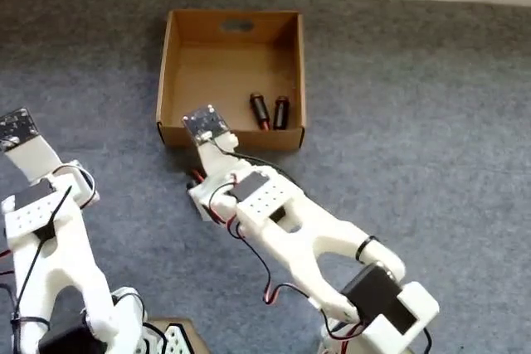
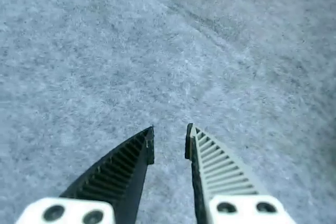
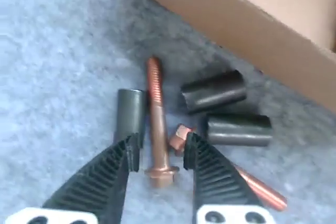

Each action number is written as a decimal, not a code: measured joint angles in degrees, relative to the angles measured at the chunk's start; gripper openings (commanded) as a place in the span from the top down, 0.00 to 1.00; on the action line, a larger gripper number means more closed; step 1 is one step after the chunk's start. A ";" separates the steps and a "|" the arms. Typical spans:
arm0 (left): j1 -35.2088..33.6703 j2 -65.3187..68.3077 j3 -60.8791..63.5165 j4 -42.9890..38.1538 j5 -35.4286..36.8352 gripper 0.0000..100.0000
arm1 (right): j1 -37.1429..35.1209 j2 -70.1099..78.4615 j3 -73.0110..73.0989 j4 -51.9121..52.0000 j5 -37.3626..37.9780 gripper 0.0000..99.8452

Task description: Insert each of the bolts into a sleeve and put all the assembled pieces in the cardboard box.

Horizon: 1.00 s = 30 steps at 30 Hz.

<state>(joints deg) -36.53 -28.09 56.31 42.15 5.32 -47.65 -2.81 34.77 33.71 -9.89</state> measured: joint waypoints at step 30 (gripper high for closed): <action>-0.09 0.00 0.00 0.00 0.18 0.88 | -3.16 9.76 -7.03 -1.05 0.00 0.87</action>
<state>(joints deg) -36.62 -28.09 56.31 42.15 5.49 -50.81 6.95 27.74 32.66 -9.89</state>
